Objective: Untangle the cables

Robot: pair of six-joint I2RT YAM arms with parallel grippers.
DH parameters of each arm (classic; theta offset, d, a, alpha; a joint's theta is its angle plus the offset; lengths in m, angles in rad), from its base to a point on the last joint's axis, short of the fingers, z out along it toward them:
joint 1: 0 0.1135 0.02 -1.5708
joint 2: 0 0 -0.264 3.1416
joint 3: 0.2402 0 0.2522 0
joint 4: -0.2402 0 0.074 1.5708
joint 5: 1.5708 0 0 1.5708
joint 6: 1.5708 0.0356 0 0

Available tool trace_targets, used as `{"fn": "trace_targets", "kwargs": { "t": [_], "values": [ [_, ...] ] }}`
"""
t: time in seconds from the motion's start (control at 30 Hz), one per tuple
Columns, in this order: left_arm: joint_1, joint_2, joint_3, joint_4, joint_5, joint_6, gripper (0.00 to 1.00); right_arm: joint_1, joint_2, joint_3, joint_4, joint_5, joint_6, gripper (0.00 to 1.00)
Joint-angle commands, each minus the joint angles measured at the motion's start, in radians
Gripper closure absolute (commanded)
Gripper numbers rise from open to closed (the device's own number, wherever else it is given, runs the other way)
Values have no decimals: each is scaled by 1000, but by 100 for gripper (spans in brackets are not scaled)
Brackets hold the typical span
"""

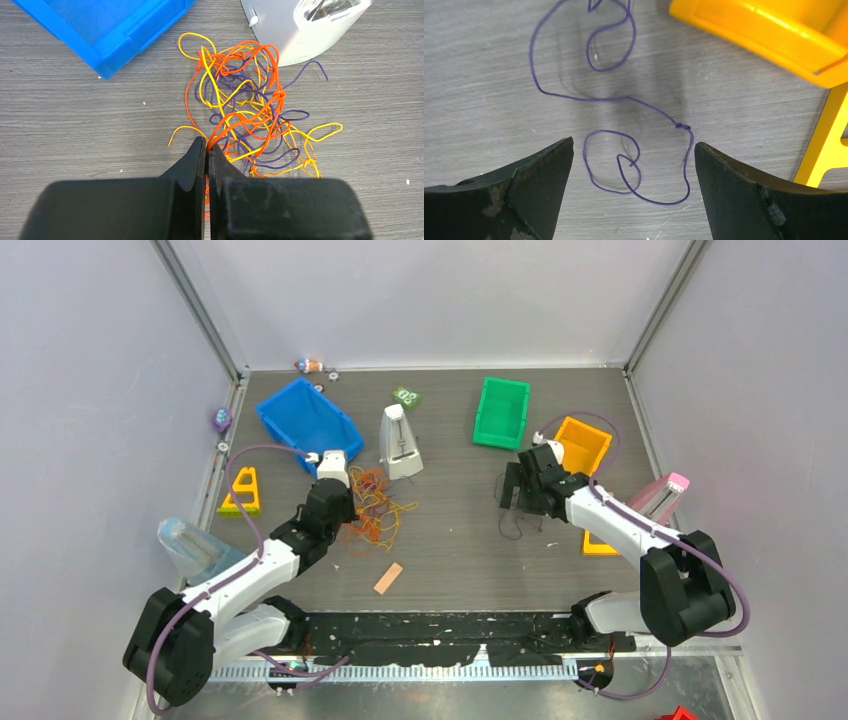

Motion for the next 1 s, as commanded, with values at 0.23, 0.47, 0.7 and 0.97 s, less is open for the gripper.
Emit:
{"fn": "trace_targets", "kwargs": {
  "t": [0.23, 0.47, 0.7, 0.97],
  "values": [
    [5, -11, 23, 38, 1, 16, 100, 1, -58, 28, -62, -8, -94, 5],
    [5, -8, 22, 31, -24, 20, 100, 67, -258, 0, -157, -12, 251, 5],
    [6, 0, 25, 34, -10, 20, 100, 234, -407, -107, -110, 88, 775, 5],
    [5, -7, 20, 35, -10, 21, 100, 268, -304, -161, -93, 223, 1036, 5]
  ]
}}
